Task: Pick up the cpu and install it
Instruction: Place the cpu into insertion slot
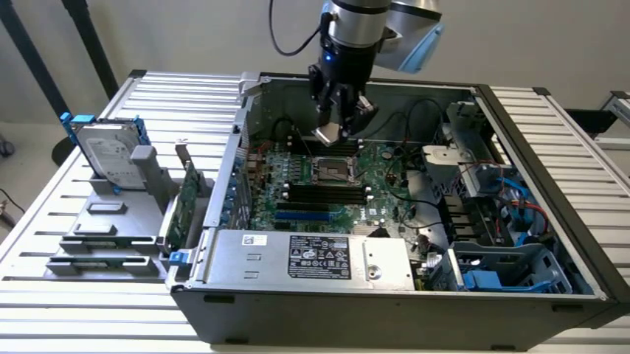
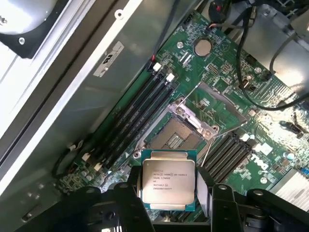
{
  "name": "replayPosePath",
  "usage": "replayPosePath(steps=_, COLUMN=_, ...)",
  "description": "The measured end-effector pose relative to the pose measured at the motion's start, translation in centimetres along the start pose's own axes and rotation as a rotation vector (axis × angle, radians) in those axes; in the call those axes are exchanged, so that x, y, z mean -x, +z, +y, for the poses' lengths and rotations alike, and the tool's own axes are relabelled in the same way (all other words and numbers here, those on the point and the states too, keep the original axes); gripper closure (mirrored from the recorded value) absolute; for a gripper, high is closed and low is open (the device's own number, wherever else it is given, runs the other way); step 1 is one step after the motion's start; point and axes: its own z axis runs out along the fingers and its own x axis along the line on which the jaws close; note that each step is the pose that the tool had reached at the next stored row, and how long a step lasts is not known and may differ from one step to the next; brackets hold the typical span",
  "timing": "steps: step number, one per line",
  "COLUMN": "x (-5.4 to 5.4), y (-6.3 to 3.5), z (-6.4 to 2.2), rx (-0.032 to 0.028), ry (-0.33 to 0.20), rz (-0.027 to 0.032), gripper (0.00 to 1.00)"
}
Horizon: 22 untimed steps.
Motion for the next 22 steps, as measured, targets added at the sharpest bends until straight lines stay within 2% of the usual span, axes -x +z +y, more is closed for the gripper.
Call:
replayPosePath(steps=10, x=0.0, y=0.56, z=0.01, rx=0.0083, ry=0.172, rz=0.0061, gripper=0.45)
replayPosePath(steps=22, x=0.1, y=1.38, z=0.02, rx=0.0253, ry=0.385, rz=0.0098, gripper=0.45)
